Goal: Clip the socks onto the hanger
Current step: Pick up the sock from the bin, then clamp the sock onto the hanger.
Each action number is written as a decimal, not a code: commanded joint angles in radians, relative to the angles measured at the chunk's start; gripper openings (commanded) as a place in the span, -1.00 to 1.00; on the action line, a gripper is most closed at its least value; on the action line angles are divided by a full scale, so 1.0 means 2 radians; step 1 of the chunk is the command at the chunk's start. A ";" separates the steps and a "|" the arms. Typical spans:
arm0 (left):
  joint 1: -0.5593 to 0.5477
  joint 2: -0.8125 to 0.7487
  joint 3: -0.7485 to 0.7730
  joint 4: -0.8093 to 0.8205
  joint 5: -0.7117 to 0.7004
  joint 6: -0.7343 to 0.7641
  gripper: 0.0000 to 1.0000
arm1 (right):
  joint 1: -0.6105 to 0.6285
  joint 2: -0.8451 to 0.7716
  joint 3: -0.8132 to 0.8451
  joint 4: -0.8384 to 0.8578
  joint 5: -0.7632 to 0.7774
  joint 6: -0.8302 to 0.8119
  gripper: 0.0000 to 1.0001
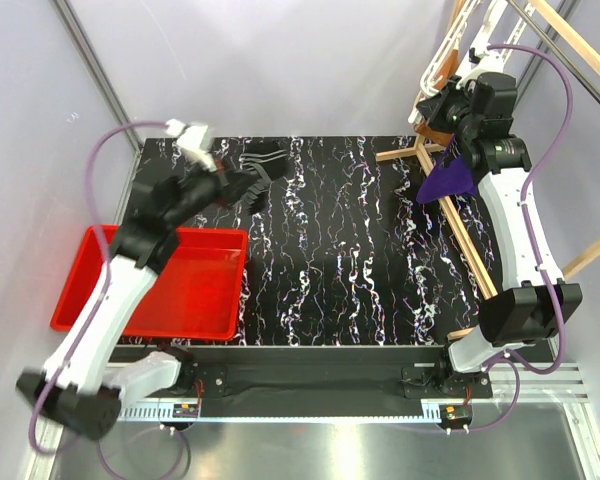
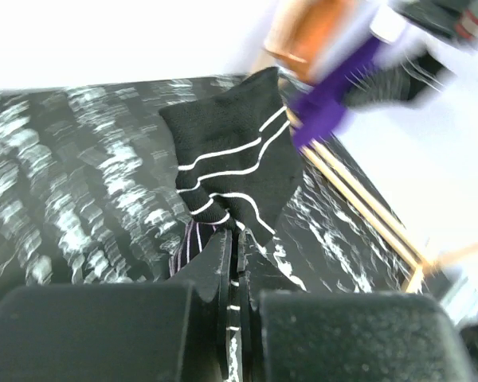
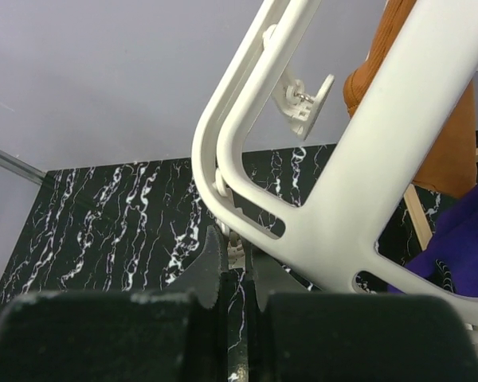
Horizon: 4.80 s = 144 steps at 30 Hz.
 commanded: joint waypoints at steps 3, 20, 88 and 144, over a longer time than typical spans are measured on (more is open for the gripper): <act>-0.062 0.112 0.090 0.102 0.101 0.114 -1.00 | 0.003 0.011 0.020 -0.036 -0.051 0.012 -1.00; -0.076 0.422 0.262 0.429 0.345 0.050 -1.00 | 0.003 -0.005 0.007 -0.004 -0.069 0.023 -1.00; -0.145 0.659 0.509 0.446 0.257 -0.051 -1.00 | 0.003 -0.031 -0.006 -0.019 -0.098 0.016 -1.00; -0.105 0.494 0.300 0.367 0.145 0.053 0.59 | 0.157 -0.008 0.041 -0.092 0.043 -0.041 0.52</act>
